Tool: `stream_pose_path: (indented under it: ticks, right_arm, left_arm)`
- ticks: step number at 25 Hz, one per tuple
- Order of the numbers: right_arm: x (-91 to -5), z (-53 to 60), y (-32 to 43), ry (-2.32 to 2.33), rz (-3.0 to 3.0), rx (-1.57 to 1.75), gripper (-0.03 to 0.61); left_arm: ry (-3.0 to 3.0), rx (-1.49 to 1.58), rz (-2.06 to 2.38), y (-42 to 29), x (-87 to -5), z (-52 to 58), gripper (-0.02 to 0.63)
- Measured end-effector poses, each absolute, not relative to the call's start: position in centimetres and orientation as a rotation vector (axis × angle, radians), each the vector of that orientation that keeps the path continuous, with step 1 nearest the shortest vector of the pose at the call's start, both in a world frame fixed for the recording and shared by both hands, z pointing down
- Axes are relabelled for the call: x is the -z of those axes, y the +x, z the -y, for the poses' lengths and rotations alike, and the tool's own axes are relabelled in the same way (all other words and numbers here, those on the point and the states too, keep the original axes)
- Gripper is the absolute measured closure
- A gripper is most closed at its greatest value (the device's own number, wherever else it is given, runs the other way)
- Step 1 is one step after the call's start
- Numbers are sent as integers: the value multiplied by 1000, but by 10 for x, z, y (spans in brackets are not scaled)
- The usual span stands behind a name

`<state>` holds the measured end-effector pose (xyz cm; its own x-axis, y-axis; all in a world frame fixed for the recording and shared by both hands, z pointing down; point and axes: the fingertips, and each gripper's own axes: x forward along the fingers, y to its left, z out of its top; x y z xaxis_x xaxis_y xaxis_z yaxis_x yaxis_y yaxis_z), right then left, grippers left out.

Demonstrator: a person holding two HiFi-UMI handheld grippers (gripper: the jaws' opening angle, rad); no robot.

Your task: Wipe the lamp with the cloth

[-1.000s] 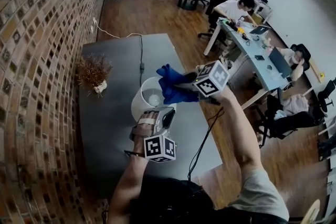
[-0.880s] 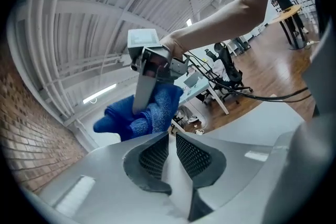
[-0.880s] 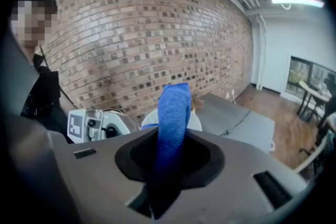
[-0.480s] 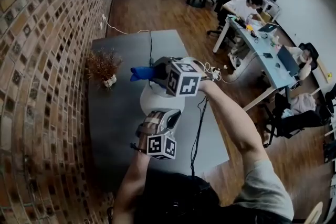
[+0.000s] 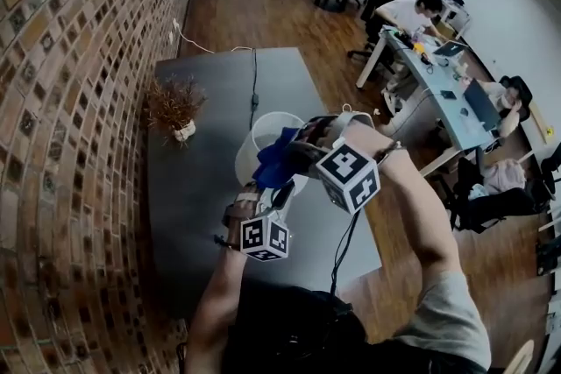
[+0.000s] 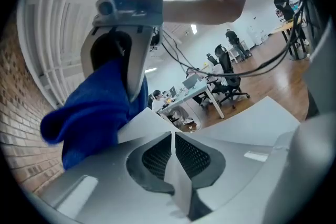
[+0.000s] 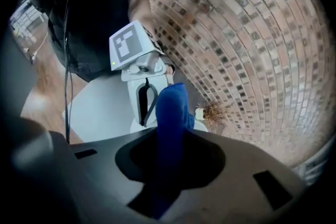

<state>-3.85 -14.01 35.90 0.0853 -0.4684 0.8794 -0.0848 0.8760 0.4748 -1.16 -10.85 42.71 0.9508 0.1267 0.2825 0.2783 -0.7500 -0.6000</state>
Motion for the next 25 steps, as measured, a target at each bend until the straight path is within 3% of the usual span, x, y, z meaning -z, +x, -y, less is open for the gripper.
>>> stream_pose_path:
  ticks: [5,8,11,16,20,25]
  right_arm:
    - [-270,128,2,1113,1604,223,491]
    - [-240,123,26,1559,1870,-125,492]
    - [-241,152,6,1664,2276,-476,492]
    - [-269,221,-13,1758,2474,-739,492]
    - [-320,220,-27,1647,2232,-559,492]
    - [-292,148,3,1694,1943,-217,491]
  left_arm:
    - [-2474,172,233,-32,-392,121,583]
    - [-2520,1,251,-43,-346,127,583]
    - [-2457,-47,398,-49,-340,108,583]
    - [-2480,56,397,-52,-375,107,583]
    - [-2501,90,322,-54,-388,116,583]
    - [-2584,59,158,-53,-372,152,583]
